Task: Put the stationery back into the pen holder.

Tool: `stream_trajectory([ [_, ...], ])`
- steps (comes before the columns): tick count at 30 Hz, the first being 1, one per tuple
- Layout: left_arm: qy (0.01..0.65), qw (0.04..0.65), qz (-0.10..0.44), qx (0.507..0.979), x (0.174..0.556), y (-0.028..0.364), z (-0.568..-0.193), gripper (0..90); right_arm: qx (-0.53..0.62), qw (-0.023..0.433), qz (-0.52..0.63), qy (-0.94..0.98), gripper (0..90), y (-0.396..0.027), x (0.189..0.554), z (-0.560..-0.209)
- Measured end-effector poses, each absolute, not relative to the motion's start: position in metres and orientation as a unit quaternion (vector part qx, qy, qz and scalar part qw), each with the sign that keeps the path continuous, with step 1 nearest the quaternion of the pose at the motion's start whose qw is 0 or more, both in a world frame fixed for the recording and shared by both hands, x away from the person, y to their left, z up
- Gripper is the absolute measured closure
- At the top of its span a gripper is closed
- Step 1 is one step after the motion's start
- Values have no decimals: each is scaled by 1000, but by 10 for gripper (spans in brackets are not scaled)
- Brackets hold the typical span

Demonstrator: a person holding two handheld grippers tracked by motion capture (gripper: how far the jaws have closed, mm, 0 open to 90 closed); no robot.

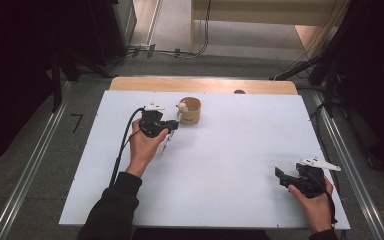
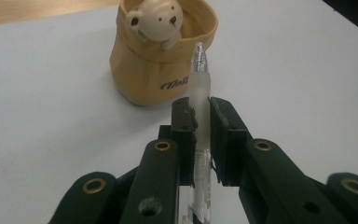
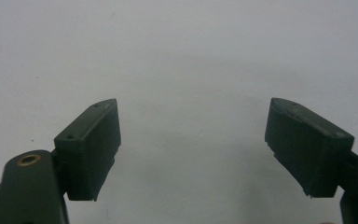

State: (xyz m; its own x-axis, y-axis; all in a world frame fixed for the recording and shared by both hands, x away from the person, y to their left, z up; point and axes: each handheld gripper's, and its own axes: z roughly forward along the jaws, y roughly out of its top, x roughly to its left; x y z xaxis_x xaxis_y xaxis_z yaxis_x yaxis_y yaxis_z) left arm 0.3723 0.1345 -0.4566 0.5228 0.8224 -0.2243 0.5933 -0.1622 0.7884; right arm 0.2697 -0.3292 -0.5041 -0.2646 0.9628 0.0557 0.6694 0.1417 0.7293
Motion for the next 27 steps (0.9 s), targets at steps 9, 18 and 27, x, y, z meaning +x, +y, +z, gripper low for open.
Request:
stream_trajectory([
  [9,468,456,131,745,377,128,-451,813,565,220,334,722,165,-331,270,-504],
  [18,471,467,130,737,383,127,-454,813,564,220,334,723,165,-331,270,-504],
  [27,471,466,126,739,391,120,-453,813,564,219,334,723,165,-331,271,-505],
])
